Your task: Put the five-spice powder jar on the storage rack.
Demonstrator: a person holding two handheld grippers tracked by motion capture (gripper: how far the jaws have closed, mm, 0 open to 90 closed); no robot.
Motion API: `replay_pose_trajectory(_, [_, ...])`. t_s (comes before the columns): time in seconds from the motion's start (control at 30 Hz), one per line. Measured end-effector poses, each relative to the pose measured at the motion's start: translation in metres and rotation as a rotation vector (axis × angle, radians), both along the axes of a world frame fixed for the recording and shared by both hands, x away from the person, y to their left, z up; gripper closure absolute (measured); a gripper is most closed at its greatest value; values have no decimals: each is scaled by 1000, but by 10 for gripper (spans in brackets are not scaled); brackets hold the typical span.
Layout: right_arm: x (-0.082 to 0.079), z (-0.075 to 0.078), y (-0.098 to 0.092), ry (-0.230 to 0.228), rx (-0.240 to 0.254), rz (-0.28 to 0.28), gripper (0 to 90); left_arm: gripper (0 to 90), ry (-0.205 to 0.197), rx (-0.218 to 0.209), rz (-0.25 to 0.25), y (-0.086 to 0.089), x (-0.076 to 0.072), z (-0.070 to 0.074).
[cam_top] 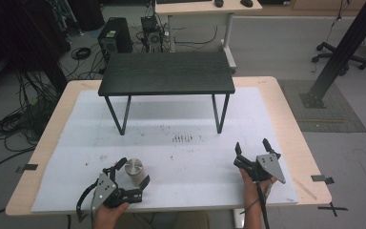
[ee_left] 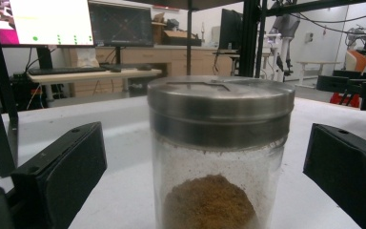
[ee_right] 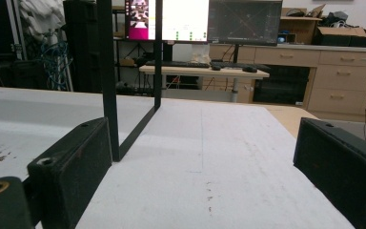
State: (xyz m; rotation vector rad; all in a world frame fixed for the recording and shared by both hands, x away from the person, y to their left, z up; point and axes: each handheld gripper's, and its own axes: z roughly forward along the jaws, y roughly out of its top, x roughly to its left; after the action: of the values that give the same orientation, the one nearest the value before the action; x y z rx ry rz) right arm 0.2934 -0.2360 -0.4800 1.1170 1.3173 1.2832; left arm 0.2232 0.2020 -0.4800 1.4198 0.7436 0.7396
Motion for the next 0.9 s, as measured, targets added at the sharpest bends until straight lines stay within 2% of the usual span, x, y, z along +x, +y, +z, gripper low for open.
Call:
replay_pose_trajectory(0.23, [0, 0, 0, -1, 0, 0, 59, 16, 2, -1, 1, 0, 0, 0])
replay_pose_trajectory(0.6, [0, 0, 0, -2, 1, 0, 59, 76, 5, 0, -4, 0, 0, 0])
replay_pose_trajectory(0.9, [0, 0, 0, -1, 2, -1, 59, 176, 4, 2, -16, 0, 0, 0])
